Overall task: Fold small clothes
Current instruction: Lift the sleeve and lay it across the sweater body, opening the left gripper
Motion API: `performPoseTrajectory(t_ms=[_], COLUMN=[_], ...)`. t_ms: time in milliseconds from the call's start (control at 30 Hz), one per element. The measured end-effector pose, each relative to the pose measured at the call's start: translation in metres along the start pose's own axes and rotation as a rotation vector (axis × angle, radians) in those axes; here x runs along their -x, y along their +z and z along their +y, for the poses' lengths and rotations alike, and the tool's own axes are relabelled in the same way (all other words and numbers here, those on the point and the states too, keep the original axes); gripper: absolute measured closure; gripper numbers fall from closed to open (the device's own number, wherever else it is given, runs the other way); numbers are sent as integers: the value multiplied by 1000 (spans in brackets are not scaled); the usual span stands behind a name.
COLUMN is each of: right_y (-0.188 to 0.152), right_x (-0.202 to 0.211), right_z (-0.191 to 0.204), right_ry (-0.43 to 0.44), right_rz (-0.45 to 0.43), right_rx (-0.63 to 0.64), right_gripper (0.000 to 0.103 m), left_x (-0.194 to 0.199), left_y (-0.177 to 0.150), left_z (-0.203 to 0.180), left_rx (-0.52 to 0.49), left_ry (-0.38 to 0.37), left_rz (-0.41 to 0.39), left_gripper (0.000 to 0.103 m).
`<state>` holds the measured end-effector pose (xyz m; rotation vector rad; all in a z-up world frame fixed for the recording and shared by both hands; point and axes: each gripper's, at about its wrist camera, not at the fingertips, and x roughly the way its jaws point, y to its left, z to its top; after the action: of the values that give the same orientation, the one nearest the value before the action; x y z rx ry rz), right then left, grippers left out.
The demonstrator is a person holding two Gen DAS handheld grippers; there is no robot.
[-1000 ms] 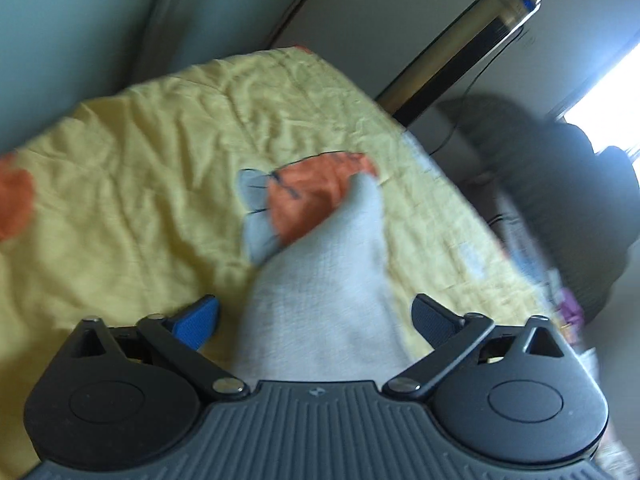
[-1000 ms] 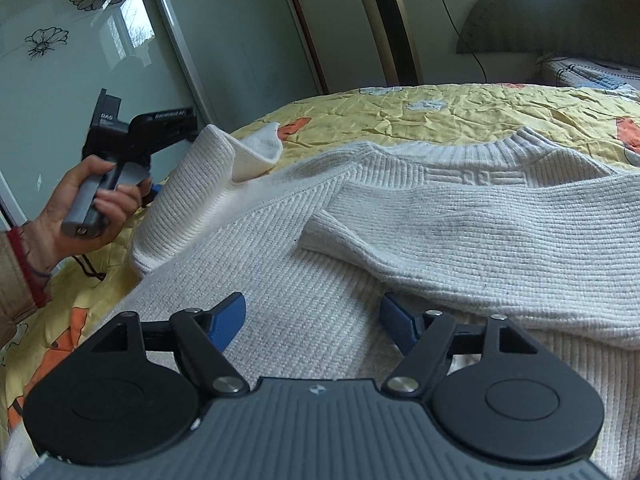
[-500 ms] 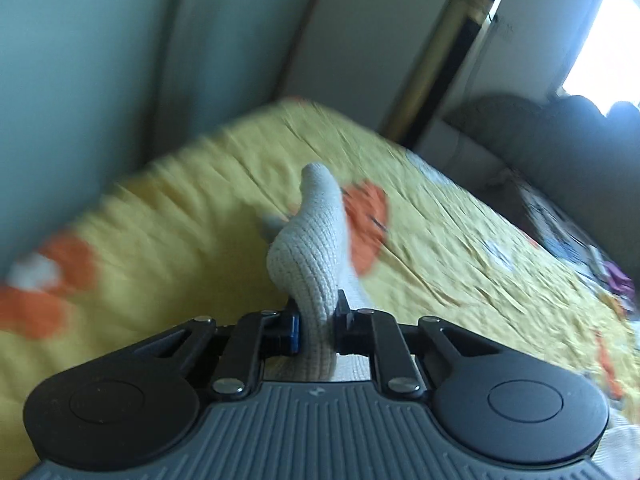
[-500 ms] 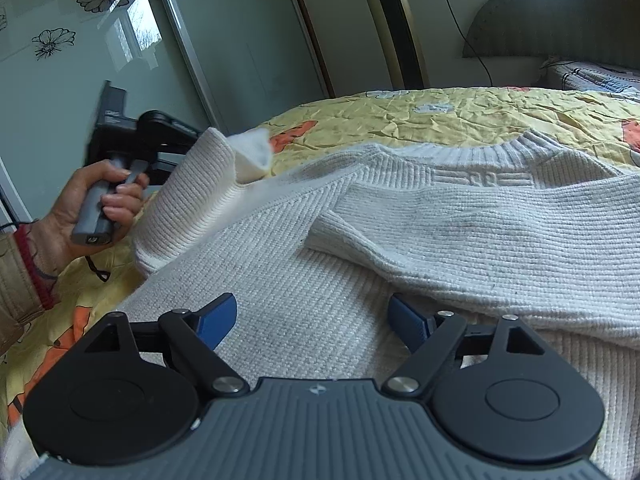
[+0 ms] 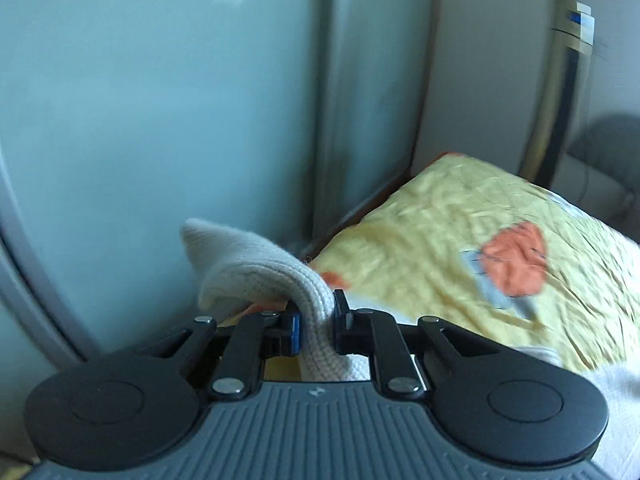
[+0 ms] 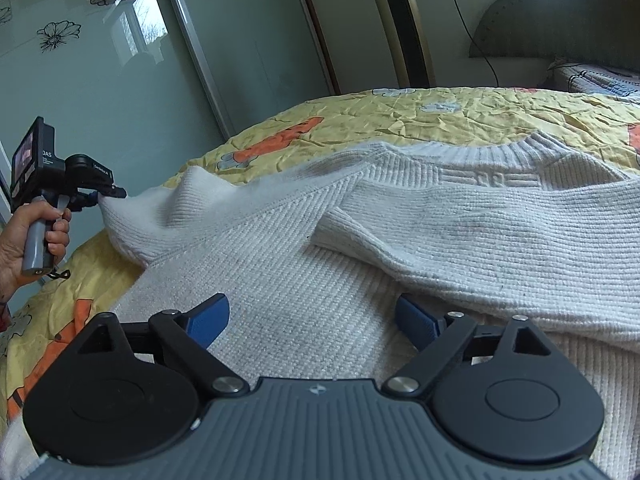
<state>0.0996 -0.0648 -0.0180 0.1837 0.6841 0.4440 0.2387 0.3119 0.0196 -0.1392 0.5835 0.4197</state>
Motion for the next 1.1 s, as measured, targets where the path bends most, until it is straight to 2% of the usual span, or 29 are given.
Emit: performPoseTrajectory(t_ms=[133,233,300,400,467,533,567,600,633,667,700,800,900,1033,1100], right_y=[6,10,12,14,15,17,19,21,24,27,31,40,47,51,55], right_x=[15,28,36,48,54,58,59,60,58,56,53,36,10,-22,-35], right_z=[-11,-27,-36,-50,-62,-71,-74,-76,-77,-77,-77,-82,-83,-74,-72], right_ry=[-2,-5,-21,-65,-59,-45,-36,-26,-12,7,34,148,258,324,328], right_rz=[-36,-67,-87,-113,-123,-126,-128,-130,-132,-132,-131,-112,-69,-23,-13], right_rx=[-67,-140,-171,-202,-245,-280,-288,-291,-292,-295,-304,-378,-465,-520,-550], right_gripper=[12,12,12,11,11,11,11,11,11,11,10,11,13,17,18], left_x=[45,72,81,81,82,90,97,103,109,115,122,137,144,148,147], left_y=[-8,-23,-37,-65,-87,-110,-122,-131,-137,-140,-141,-139,-128,-113,-110], left_z=[-54,-94,-116,-143,-159,-170,-172,-171,-169,-163,-157,-148,-138,-119,-115], left_rx=[-185,-313,-371,-441,-525,-632,-685,-722,-743,-749,-753,-764,-713,-637,-629], left_ry=[-51,-128,-190,-299,-360,-339,-312,-302,-308,-318,-325,-330,-324,-283,-268], left_rz=[-132,-173,-157,-68,-21,-31,-63,-94,-117,-139,-163,-214,-216,-241,-220], left_gripper=[89,88,88,84,82,75,66,47,37,22,20,20,20,20,20])
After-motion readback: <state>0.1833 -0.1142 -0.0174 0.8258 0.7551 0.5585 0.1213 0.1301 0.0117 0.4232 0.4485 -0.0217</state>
